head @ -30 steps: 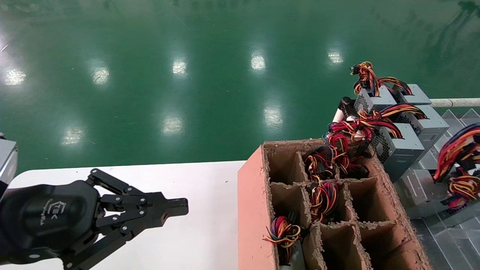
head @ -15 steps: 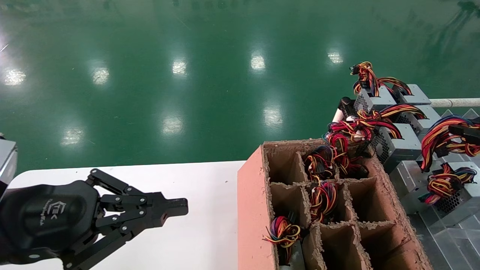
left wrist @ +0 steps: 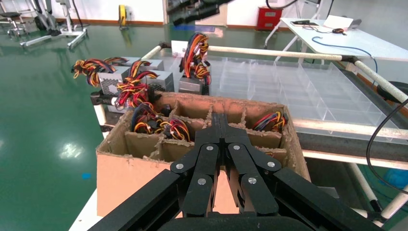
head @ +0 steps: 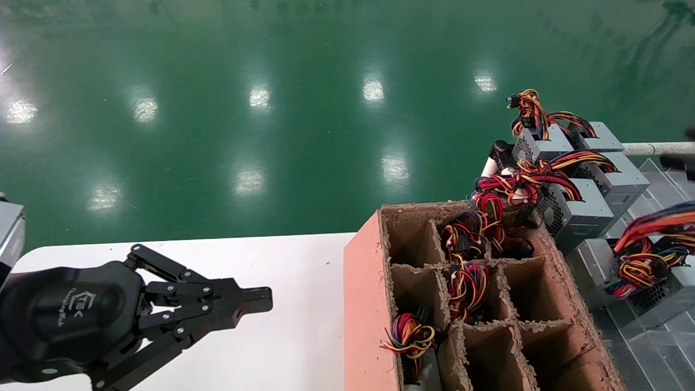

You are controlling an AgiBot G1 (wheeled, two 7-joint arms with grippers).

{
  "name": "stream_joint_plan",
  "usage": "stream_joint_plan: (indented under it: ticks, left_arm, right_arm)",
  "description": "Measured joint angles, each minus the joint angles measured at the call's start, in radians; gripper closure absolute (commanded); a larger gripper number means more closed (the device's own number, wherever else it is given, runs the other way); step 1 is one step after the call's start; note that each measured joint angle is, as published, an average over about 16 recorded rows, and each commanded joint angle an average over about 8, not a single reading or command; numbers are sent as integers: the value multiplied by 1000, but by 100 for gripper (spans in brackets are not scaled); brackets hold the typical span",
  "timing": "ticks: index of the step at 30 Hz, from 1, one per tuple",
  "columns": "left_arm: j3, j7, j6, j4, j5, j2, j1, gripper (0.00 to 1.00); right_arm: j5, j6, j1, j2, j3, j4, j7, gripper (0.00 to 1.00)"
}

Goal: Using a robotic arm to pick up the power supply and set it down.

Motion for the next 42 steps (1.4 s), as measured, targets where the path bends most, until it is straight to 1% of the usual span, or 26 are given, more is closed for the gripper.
stream_joint_plan:
  ticks: [8,19,27,42]
  left_arm:
    - [0,0,0,0,0,0,0,100]
    - [0,0,0,0,0,0,0,100]
    - [0,0,0,0,0,0,0,0]
    - [1,0,0,0,0,0,0,0]
  right_arm:
    - [25,-46,25,-35,36,11,-11,0]
    - [36,-115,-3,-118,69,31,11,0]
    - [44,-172,-32,-185,92,48,34,0]
    - [58,-277,-86,-312,137,80,77,0]
